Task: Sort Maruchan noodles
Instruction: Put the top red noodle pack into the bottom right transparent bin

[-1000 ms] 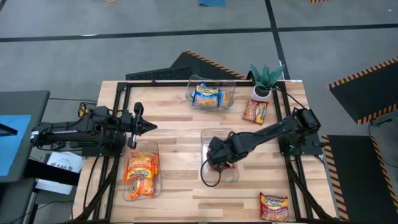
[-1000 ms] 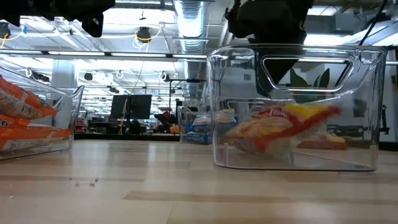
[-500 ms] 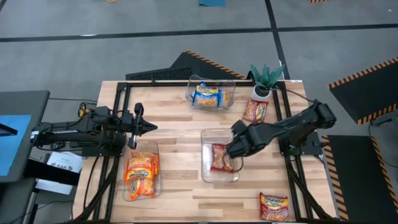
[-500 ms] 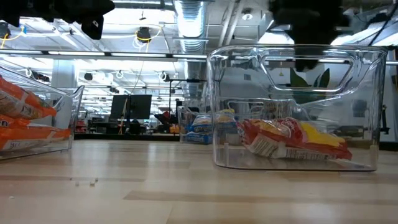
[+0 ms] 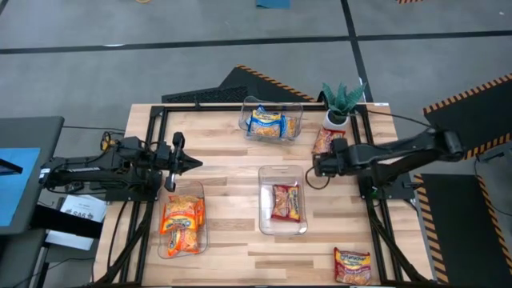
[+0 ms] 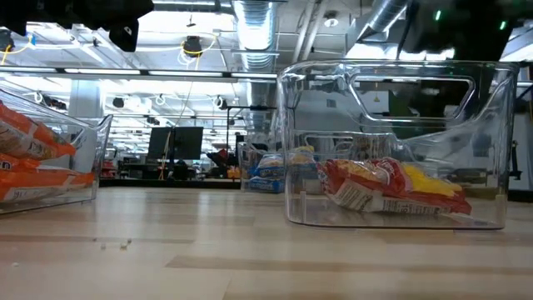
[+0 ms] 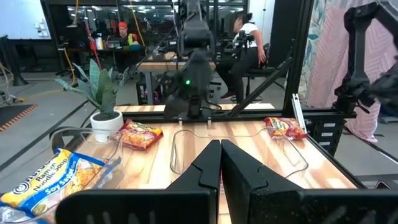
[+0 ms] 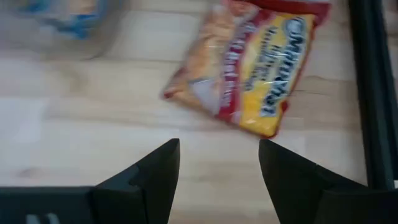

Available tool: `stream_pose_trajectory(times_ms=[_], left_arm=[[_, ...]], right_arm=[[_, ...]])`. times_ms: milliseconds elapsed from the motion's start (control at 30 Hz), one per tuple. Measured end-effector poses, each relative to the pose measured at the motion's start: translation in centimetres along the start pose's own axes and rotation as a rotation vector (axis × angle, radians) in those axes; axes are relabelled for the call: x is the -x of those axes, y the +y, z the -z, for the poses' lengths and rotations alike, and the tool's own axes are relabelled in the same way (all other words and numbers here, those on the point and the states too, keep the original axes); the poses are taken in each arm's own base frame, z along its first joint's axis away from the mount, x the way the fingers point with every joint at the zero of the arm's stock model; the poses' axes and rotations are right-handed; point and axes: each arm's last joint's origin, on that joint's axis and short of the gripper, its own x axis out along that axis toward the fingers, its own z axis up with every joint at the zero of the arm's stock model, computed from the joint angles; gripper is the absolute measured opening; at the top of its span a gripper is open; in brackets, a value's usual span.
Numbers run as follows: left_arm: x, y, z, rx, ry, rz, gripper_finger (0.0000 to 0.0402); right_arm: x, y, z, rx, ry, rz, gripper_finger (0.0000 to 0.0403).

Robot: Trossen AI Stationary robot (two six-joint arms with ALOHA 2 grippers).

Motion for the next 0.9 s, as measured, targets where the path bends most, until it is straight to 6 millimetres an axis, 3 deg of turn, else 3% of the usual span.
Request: stream_pose_trajectory(times_ms=[233,500,633,800,900], left_arm=[[0.0,0.0,0.0,0.0,0.001,-0.002,0.0],[0.0,0.0,0.0,0.0,0.001,-0.003,0.0],[0.0,0.0,0.0,0.0,0.002,-0.003,0.0],[0.0,0.0,0.0,0.0,0.002,-0.003,0.0],[0.0,0.0,0.0,0.0,0.002,-0.002,0.0]], right_arm=[[-4.9,-1.1,0.0,-0.069,-0.017,0.139,0.0244],[-8.0,-0.4,0.1,-0.04,-0.026,0.202,0.0235],[-8.9,-0.2,0.3,0.002,-0.014,0.222,0.0175],[-8.9,-0.1,1.0,0.104,0.009,0.229,0.0024],[-7.6,0.4,1.3,0.143,0.039,0.18,0.0016]])
